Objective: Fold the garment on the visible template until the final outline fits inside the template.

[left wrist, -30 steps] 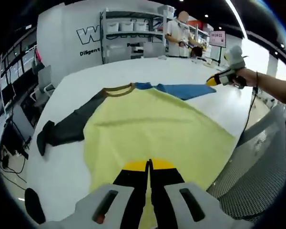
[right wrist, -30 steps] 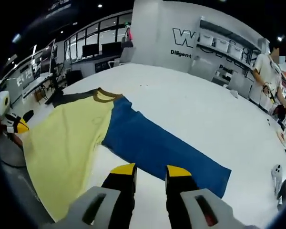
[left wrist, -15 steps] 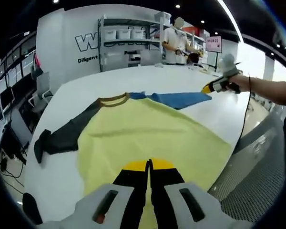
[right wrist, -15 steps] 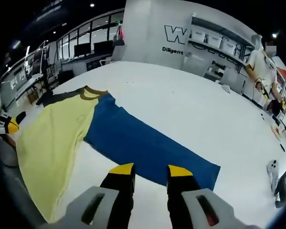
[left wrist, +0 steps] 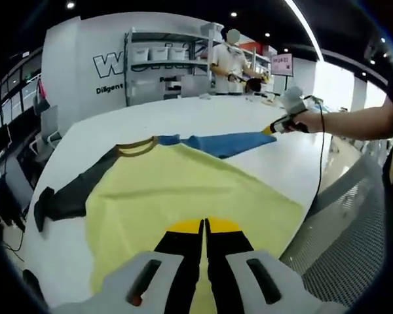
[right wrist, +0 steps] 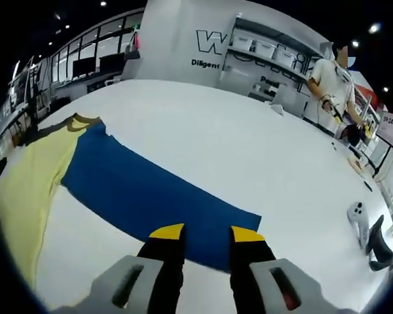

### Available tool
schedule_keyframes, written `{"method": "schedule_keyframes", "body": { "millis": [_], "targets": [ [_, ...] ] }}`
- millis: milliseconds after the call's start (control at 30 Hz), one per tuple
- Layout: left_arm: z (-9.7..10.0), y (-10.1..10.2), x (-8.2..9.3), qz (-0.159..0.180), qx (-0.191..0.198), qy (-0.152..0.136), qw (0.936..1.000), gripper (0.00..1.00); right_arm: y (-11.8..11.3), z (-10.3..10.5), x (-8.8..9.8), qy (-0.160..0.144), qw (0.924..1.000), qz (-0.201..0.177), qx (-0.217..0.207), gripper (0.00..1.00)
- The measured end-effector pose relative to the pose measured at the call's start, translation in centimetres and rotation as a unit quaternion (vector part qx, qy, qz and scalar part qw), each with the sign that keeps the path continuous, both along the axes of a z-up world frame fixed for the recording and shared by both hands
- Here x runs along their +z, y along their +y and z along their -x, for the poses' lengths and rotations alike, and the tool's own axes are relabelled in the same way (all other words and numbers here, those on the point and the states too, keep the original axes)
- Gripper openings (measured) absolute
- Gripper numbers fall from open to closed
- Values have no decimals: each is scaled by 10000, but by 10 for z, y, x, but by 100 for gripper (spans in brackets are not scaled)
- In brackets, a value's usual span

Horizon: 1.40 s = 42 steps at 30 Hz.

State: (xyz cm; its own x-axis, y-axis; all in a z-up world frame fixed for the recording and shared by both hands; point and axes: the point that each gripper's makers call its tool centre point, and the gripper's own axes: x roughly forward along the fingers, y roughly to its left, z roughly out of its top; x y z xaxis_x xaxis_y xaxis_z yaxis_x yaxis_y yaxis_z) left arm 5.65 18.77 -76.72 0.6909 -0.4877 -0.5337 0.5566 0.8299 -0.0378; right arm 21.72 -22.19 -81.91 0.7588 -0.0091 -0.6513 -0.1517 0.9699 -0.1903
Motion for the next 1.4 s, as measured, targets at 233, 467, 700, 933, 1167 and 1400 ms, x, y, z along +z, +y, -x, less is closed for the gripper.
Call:
{"method": "schedule_keyframes", "body": {
  "millis": [233,467,700,933,1167,1400],
  "targets": [
    [-2,-1,-2,70,22,-40,10000,0,-26,4,-17,123,9996,34,-255,20],
    [-1,-1,-3,18,13,-36,10000,0,-36,3,-18,118,9987,-157,-474,20],
    [1,-8,-2,368,48,74,9993,0,-35,-2,-20,166,9981,-313,-499,20],
    [0,-8,-3,156,-7,-43,9999,0,-35,-4,-22,248,9975,-369,-546,19],
    [0,-7,-3,119,0,-36,9999,0,-34,-5,-25,252,9952,-678,-659,16],
    [1,-8,-5,67,-42,-22,10000,0,-32,-5,-25,202,9944,-729,-739,10]
  ]
}}
